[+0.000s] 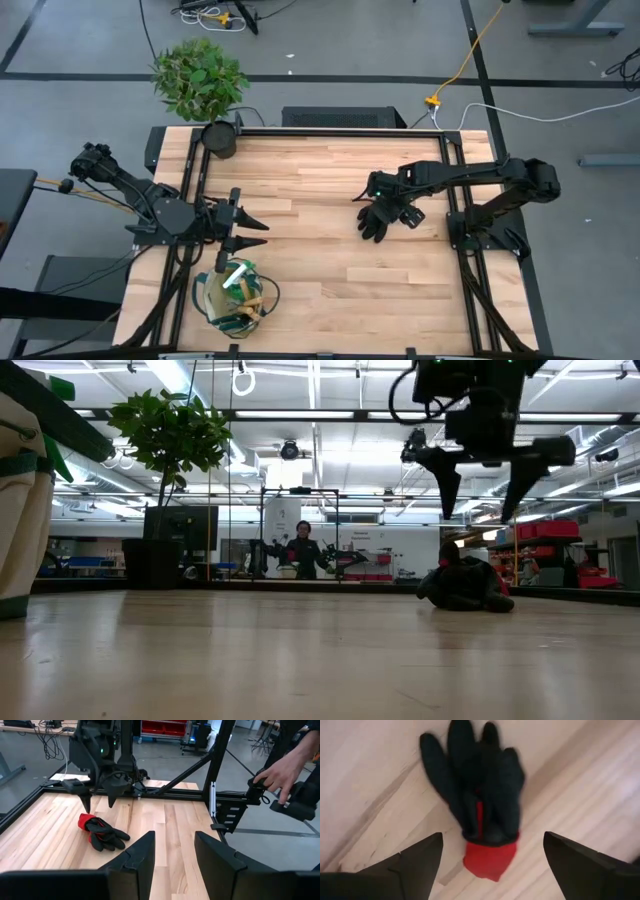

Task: Pick & Place Garden tools in Gardening bag
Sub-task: Put the gloves into the gardening bag

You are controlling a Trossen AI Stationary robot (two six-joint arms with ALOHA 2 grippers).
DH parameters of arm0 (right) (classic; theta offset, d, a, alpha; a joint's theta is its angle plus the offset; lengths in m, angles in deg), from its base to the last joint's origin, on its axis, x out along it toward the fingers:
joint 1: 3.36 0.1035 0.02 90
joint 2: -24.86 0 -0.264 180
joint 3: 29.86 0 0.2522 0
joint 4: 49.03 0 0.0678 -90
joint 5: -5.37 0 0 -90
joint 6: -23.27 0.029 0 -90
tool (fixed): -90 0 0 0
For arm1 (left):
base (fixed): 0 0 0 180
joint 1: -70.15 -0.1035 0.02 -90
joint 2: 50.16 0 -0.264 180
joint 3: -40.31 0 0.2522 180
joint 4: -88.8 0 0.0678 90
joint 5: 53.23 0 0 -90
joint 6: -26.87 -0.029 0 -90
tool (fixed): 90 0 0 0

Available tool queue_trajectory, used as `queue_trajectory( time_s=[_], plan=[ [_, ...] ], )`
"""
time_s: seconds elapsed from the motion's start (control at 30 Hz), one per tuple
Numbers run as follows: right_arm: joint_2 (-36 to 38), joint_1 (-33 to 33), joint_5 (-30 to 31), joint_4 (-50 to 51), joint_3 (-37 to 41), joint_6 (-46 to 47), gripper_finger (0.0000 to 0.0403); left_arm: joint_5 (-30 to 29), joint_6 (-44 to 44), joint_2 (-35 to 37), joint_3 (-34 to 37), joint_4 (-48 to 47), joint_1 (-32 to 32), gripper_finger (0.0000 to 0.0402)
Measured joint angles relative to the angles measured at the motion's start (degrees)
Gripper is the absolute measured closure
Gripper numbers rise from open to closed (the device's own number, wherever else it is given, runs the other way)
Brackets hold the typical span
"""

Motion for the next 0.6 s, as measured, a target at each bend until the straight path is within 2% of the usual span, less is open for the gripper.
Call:
queue_trajectory(
  time_s=[0.2, 0.43, 0.6],
  plan=[
    [0.00, 0.00, 0.04, -4.56, 5.65, -5.08, 0.0055, -0.02, 0.00, 0.00, 0.00, 0.01, 0.02, 0.0257],
    [0.00, 0.02, 0.14, -12.18, 9.24, -5.13, 0.0055, -1.09, 0.00, 0.00, 0.00, 0.01, 0.02, 0.0257],
    [0.00, -0.10, 0.17, -13.88, 11.44, -6.58, 0.0055, -1.09, 0.00, 0.00, 0.00, 0.01, 0.02, 0.0257]
  ],
)
